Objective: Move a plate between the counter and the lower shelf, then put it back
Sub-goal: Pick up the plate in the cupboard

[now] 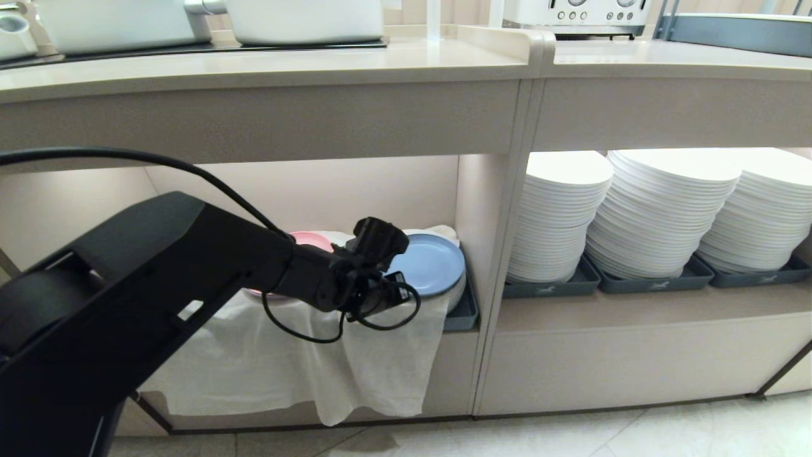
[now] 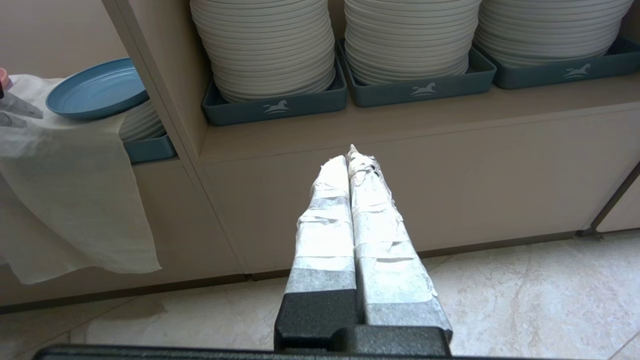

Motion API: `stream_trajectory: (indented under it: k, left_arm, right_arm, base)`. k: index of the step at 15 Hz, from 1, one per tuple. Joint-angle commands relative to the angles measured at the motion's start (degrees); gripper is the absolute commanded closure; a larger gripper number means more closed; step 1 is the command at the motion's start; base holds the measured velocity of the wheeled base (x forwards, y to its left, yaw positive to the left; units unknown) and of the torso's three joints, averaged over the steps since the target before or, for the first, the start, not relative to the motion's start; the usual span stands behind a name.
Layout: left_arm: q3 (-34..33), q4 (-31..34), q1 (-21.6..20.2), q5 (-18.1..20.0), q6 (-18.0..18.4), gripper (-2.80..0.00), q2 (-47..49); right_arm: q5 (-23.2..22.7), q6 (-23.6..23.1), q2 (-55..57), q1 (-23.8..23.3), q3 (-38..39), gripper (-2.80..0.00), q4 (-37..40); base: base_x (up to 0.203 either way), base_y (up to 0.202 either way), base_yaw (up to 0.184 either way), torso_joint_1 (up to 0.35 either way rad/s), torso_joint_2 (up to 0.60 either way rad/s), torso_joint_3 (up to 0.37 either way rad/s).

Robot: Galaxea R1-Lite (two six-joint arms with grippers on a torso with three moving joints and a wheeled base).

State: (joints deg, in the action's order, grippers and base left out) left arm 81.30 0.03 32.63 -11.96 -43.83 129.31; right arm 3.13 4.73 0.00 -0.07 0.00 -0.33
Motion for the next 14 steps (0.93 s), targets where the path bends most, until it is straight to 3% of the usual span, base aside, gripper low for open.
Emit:
stream_trajectory:
  k: [1, 5, 14]
  left_arm:
    - [0.7, 0.0, -0.2, 0.0, -0.3, -2.8, 0.7]
    - [3.8, -0.3, -0.6, -0.2, -3.2, -2.8, 1.7]
    - [10.7, -0.3, -1.3, -0.2, -3.5, -2.8, 6.5]
  right_arm:
    - [0.0, 0.0, 0.0, 0.0, 0.0, 0.0, 0.0]
    - [0.0, 0.0, 0.0, 0.0, 0.0, 0.0, 0.0]
    - [0.0, 0.0, 0.0, 0.0, 0.0, 0.0, 0.0]
  base:
    - [0.0, 0.0, 0.0, 0.0, 0.0, 0.0]
    - [0.0, 0.0, 0.0, 0.0, 0.0, 0.0]
    - [0.0, 0.0, 0.0, 0.0, 0.0, 0.0]
